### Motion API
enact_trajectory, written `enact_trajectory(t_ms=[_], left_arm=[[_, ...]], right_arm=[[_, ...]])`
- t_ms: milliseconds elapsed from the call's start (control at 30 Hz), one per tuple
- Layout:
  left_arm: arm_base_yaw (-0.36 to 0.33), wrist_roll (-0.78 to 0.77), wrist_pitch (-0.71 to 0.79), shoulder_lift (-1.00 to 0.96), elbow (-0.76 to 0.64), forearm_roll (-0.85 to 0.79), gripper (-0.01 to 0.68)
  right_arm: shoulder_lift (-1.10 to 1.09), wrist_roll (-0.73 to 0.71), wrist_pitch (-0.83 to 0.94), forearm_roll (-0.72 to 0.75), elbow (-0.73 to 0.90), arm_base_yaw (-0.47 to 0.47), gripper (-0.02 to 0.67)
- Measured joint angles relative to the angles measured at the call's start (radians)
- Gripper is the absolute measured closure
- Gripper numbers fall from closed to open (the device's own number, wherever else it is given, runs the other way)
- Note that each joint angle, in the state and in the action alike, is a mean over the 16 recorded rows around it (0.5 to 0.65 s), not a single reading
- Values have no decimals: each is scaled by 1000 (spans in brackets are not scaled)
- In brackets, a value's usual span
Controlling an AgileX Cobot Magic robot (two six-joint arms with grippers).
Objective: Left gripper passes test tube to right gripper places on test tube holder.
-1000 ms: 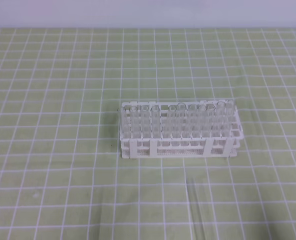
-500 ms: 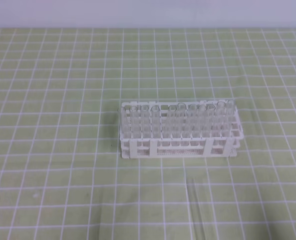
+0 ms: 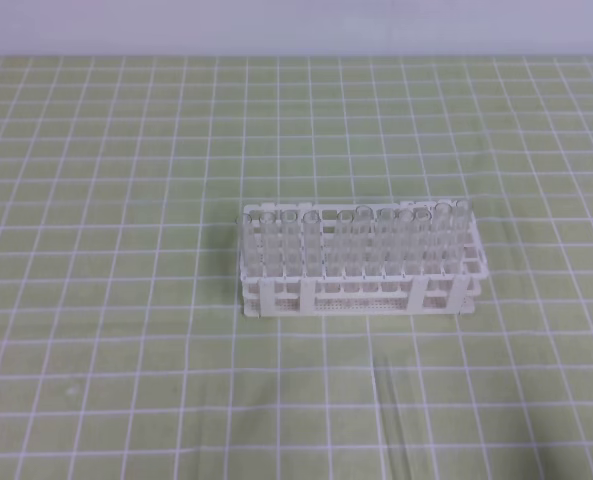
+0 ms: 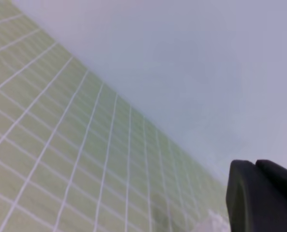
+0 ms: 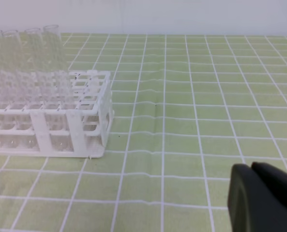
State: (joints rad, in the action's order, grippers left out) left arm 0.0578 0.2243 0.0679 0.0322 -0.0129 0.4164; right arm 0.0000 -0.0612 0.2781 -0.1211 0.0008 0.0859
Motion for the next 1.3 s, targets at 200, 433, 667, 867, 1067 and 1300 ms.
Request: enact_trajectory(t_ms=[200, 433, 667, 867, 1067, 1300], left_arm=[[5, 79, -25, -4, 23, 42, 675], [25, 63, 184, -32, 155, 45, 675], [44, -99, 540, -190, 398, 50, 675], [49, -267, 795, -456, 623, 60, 675], [78, -398, 960, -762, 810, 63, 675], [254, -406, 1005, -1071, 955, -5, 674]], right_arm=[[0, 0, 0, 0, 0, 0, 666], [0, 0, 0, 0, 0, 0, 666], [0, 0, 0, 0, 0, 0, 666], [0, 0, 0, 0, 0, 0, 666], [0, 1, 0, 0, 0, 0, 666], [0, 1, 0, 0, 0, 0, 666]])
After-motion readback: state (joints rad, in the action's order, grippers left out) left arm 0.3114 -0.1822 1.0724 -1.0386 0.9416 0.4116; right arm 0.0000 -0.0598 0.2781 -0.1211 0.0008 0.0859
